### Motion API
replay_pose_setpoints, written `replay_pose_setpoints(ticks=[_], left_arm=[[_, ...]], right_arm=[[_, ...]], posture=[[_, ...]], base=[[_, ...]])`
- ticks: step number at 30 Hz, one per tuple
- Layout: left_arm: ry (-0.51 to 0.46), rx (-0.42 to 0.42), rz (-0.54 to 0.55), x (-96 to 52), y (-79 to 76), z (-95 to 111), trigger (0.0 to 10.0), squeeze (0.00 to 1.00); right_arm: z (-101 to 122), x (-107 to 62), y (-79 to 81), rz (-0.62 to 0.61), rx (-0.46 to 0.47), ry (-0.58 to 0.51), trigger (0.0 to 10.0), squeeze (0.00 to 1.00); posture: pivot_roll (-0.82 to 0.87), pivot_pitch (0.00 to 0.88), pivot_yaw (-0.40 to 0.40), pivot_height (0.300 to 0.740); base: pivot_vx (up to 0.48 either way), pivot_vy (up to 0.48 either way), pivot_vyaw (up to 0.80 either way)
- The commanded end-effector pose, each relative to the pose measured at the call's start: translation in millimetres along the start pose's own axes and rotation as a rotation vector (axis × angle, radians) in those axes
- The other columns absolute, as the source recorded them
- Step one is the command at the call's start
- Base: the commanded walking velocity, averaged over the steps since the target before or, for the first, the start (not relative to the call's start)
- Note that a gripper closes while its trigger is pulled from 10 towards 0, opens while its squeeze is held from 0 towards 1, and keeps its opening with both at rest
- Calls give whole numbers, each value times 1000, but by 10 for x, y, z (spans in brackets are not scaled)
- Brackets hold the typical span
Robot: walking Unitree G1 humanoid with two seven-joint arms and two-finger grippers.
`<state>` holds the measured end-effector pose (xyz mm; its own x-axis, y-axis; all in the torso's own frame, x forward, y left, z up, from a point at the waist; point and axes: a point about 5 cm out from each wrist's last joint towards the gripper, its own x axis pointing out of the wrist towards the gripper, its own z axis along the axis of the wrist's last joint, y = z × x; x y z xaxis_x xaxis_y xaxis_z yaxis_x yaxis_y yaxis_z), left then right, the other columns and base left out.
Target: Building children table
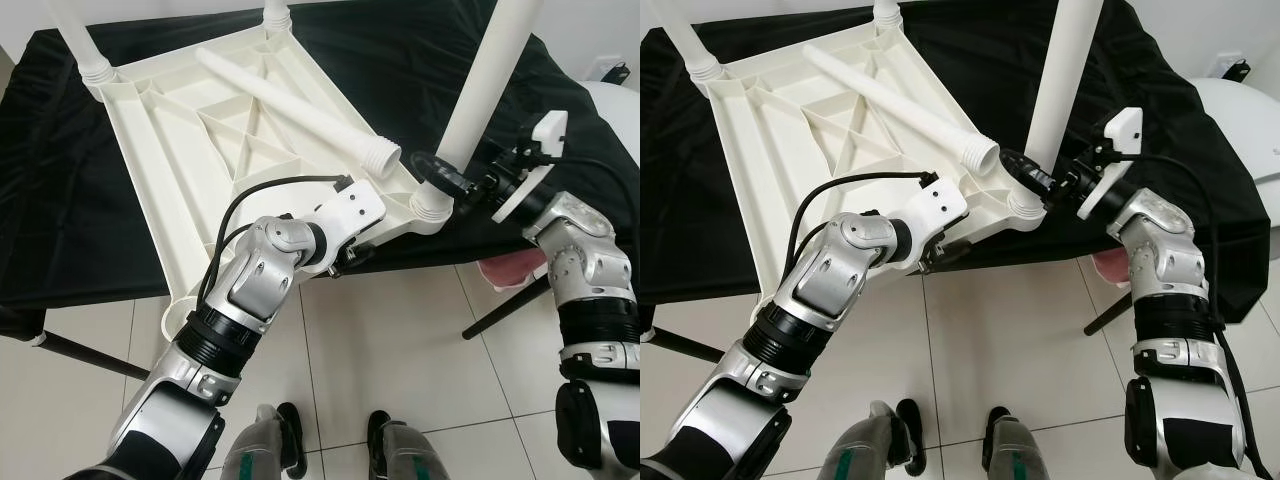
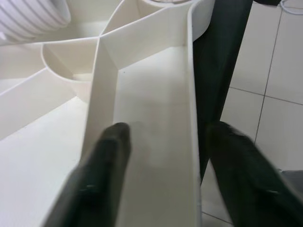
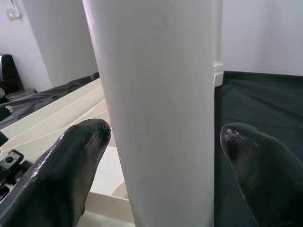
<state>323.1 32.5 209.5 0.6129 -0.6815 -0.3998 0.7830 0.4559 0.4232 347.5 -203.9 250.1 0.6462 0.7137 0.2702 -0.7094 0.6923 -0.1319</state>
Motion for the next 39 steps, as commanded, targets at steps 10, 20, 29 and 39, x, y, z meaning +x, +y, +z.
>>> replay_pose_setpoints(ticks=[10, 20, 29, 39], left_arm=[[-41, 8, 54, -105, 90, 16, 10000, 0], [-120, -37, 10, -294, 186, 23, 10000, 0], [-146, -72, -4, -349, 172, 15, 10000, 0], [-140, -106, 32, -298, 145, 8, 10000, 0]], right_arm=[[14, -167, 24, -4, 44, 1, 10000, 0], [16, -336, 18, 4, 54, 42, 10000, 0], [-12, -466, 95, 39, 64, 86, 10000, 0], [52, -298, 77, -55, -5, 3, 10000, 0]], posture=[[-148, 202, 64, 740], [-147, 196, 70, 740], [-146, 196, 72, 740], [-136, 199, 59, 740]], base=[[0, 0, 0], [0, 0, 0], [0, 0, 0], [0, 0, 0]])
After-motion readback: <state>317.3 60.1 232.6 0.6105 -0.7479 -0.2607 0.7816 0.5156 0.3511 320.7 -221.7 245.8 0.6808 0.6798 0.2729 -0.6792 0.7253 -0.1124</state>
